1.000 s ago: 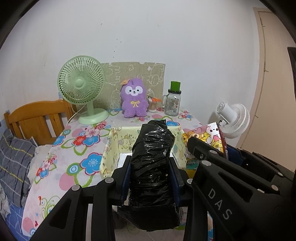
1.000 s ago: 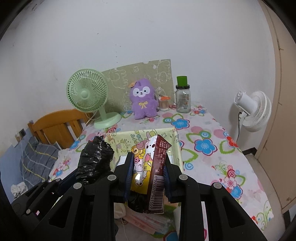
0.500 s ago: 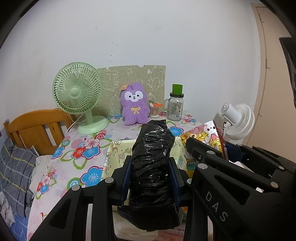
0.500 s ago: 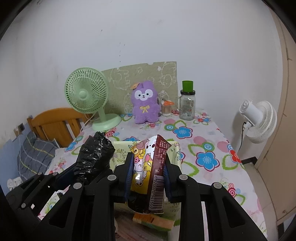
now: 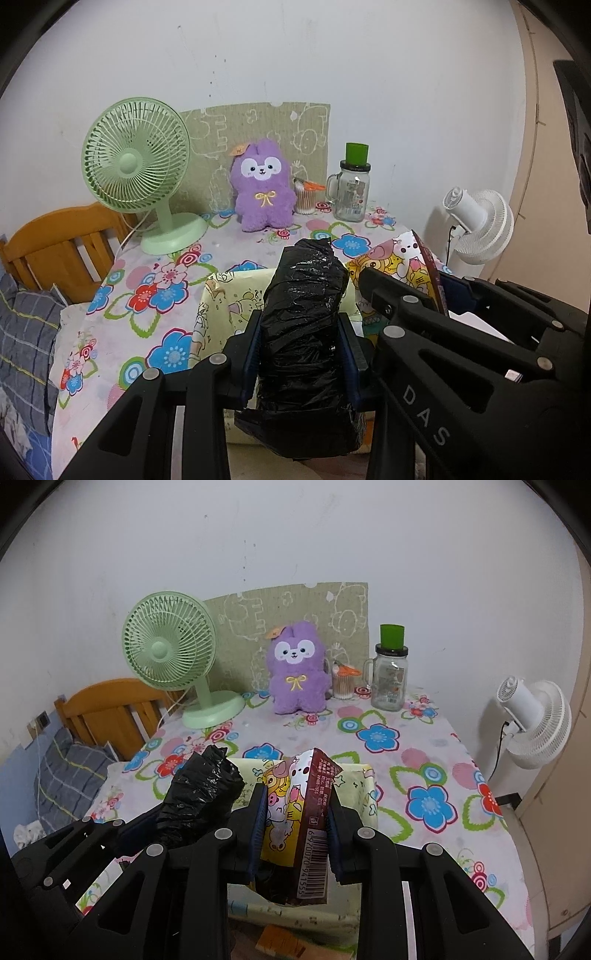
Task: Organize soft objects
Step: 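Lift and carry both held items over the fabric storage box, then lower black bundle into box with left tool while right tool releases cartoon box inside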
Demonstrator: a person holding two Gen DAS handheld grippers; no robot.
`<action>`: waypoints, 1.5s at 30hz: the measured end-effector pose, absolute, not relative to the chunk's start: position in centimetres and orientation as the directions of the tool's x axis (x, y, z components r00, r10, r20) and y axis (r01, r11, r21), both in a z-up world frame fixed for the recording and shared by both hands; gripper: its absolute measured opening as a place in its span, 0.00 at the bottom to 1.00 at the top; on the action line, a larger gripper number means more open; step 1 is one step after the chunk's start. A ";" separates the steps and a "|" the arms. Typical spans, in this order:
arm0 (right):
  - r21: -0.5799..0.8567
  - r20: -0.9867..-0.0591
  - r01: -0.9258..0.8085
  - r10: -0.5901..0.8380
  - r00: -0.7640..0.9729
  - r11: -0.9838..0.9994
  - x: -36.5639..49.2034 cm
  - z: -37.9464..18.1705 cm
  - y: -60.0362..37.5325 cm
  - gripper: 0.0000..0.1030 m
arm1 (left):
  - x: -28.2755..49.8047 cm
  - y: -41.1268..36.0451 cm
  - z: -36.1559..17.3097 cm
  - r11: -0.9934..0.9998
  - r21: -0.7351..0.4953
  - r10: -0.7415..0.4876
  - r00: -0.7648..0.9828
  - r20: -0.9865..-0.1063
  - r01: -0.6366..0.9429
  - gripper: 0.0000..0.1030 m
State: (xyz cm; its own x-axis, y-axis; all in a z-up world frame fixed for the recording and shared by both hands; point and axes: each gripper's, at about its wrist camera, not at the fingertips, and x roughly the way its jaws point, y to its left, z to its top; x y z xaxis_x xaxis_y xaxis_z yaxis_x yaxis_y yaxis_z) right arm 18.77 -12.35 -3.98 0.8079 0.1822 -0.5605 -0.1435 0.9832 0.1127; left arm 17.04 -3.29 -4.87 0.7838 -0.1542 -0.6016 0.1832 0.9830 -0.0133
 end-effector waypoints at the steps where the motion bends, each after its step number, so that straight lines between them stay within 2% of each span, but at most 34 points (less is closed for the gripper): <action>1: 0.112 -0.563 -0.144 0.182 0.806 0.983 19.0 -4.1 -12.3 0.30 | 17.4 -3.3 -5.0 0.983 -0.013 -0.154 0.780 -0.606 0.183 0.37; 14: 0.111 -0.604 -0.140 0.178 0.777 0.984 22.1 -5.7 -11.9 0.30 | 21.0 -2.6 -7.2 0.987 -0.019 -0.132 0.723 -0.678 0.162 0.40; 16: 0.111 -0.610 -0.139 0.178 0.772 0.984 22.5 -6.0 -11.8 0.30 | 21.3 -2.5 -7.5 0.988 -0.016 -0.124 0.716 -0.687 0.155 0.48; 18: 0.111 -0.618 -0.142 0.180 0.766 0.984 22.9 -6.3 -11.6 0.30 | 21.5 -2.4 -7.8 0.987 -0.021 -0.128 0.711 -0.692 0.158 0.70; 27: 0.097 -0.636 -0.161 0.186 0.749 0.982 24.3 -7.0 -11.0 0.30 | 22.3 -1.9 -8.2 0.988 -0.020 -0.123 0.690 -0.713 0.154 0.77; 31: 0.110 -0.652 -0.162 0.194 0.733 0.981 24.9 -7.4 -10.9 0.35 | 22.5 -1.9 -8.4 0.987 -0.028 -0.132 0.681 -0.721 0.161 0.81; 33: 0.129 -0.665 -0.175 0.217 0.715 0.976 25.2 -7.7 -10.8 0.50 | 22.5 -2.0 -8.4 0.987 -0.018 -0.123 0.685 -0.718 0.159 0.81; 34: 0.133 -0.670 -0.178 0.221 0.709 0.975 25.3 -7.8 -10.7 0.61 | 22.4 -2.0 -8.4 0.987 -0.018 -0.124 0.685 -0.718 0.159 0.81; 35: 0.133 -0.674 -0.174 0.218 0.706 0.976 25.3 -7.8 -10.7 0.65 | 22.4 -2.0 -8.4 0.986 -0.023 -0.129 0.683 -0.719 0.162 0.82; 45: 0.104 -0.665 -0.160 0.189 0.723 0.982 24.3 -7.2 -10.9 0.75 | 21.6 -2.0 -7.7 0.989 -0.016 -0.117 0.700 -0.705 0.149 0.86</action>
State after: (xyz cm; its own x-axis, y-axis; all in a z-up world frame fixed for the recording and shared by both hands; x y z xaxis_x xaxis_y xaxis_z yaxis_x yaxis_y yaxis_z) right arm 24.33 -10.95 -7.16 0.7229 0.1888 -0.6646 -0.1604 0.9815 0.1043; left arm 21.60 -2.05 -7.71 0.6999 -0.1169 -0.7046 0.1490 0.9887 -0.0161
